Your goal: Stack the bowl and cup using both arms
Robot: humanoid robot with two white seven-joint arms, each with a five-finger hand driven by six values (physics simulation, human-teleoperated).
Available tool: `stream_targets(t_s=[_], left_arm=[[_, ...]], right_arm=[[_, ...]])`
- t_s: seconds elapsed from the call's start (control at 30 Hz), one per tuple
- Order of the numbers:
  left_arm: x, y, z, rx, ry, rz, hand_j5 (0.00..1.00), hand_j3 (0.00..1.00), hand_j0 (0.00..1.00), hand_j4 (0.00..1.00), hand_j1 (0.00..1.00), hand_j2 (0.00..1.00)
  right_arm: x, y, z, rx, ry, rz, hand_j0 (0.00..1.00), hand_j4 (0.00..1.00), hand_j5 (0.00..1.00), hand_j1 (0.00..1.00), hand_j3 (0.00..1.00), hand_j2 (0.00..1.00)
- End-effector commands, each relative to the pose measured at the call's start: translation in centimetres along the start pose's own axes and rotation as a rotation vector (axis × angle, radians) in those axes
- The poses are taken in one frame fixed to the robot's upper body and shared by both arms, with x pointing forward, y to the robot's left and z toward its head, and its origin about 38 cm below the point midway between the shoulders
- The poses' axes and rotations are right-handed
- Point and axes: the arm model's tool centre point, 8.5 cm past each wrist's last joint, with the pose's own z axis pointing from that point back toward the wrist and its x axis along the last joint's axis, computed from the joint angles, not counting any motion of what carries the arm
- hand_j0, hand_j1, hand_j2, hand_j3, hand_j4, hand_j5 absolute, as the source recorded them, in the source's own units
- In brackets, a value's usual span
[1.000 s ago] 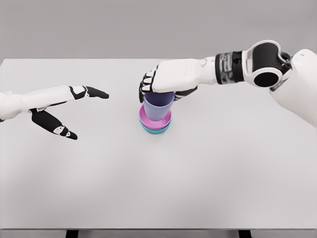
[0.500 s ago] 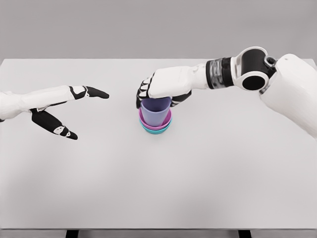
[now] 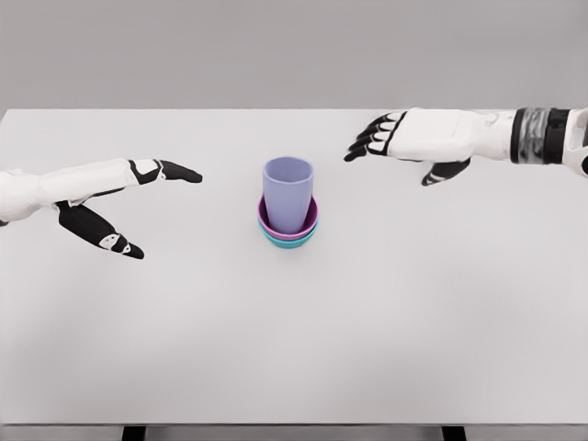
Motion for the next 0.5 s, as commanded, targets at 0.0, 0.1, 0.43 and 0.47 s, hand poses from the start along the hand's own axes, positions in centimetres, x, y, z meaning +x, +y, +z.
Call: stream_targets(t_s=[0.0,0.1,0.43,0.47], left_arm=[[0.0,0.1,0.0,0.007,-0.002,0.008,1.00,1.00,1.00,1.00,1.00,1.00],[0.0,0.1,0.0,0.006,-0.001,0.007,1.00,1.00,1.00,1.00,1.00,1.00],[0.0,0.1,0.0,0.006,-0.001,0.007,1.00,1.00,1.00,1.00,1.00,1.00],[0.0,0.1,0.0,0.006,-0.001,0.007,1.00,1.00,1.00,1.00,1.00,1.00]], right_arm=[[-3.1,0.6,7.5,0.049,0.169,-0.003,1.00,1.00,1.00,1.00,1.00,1.00],[-4.4,3.8,10.1,0.092,0.241,-0.076,1.00,1.00,1.00,1.00,1.00,1.00],[-4.6,5.1,10.3,0.100,0.250,-0.108,1.00,1.00,1.00,1.00,1.00,1.00],[-4.6,5.1,10.3,0.100,0.250,-0.108,1.00,1.00,1.00,1.00,1.00,1.00]])
